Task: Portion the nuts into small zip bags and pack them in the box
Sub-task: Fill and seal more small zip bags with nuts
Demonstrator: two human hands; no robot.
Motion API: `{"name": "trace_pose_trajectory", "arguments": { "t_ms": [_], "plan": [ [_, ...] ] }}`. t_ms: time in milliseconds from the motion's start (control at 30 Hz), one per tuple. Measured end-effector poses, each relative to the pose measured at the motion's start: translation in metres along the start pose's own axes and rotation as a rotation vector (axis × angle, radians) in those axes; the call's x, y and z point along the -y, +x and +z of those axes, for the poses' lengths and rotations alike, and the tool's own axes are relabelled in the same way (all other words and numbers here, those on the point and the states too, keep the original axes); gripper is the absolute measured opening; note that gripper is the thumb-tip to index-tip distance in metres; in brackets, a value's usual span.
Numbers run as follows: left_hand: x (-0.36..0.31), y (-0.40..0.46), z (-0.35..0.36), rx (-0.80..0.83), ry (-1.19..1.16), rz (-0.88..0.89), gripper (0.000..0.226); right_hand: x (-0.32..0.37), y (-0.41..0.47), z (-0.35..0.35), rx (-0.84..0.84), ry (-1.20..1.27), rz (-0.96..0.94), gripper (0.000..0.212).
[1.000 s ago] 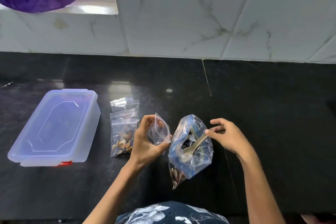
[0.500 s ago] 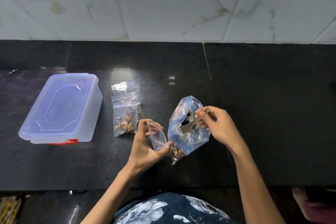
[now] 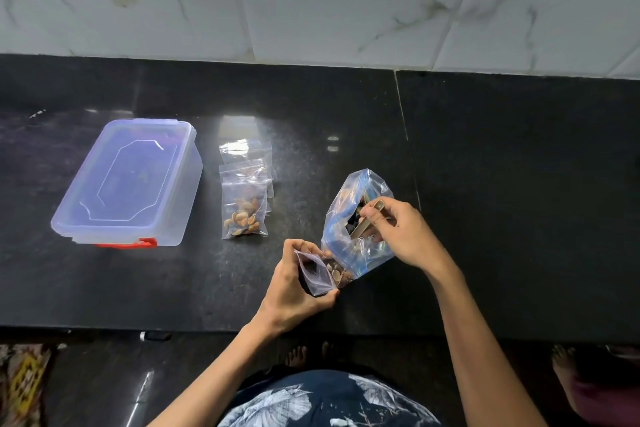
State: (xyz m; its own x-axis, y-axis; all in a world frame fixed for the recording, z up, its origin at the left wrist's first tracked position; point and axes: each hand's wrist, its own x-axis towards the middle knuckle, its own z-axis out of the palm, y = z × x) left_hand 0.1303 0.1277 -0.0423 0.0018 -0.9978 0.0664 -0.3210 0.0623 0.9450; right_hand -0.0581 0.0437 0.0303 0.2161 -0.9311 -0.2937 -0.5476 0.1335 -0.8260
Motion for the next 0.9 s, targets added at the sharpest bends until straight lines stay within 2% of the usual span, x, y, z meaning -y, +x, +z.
{"name": "trace_pose_trajectory", "arguments": {
  "t_ms": [267, 500, 900],
  "plan": [
    [0.005, 0.002, 0.001, -0.002, 0.029, 0.029, 0.062, 0.007, 0.01, -0.001, 0.114, -0.068, 0.085, 0.018],
    [0.009, 0.002, 0.002, -0.003, 0.038, 0.018, 0.058, 0.006, 0.019, 0.01, 0.104, -0.065, 0.189, 0.021],
    [0.006, 0.002, 0.002, -0.022, -0.002, 0.022, 0.049, 0.0, 0.012, 0.006, -0.102, 0.266, 0.223, 0.019]
  ]
}}
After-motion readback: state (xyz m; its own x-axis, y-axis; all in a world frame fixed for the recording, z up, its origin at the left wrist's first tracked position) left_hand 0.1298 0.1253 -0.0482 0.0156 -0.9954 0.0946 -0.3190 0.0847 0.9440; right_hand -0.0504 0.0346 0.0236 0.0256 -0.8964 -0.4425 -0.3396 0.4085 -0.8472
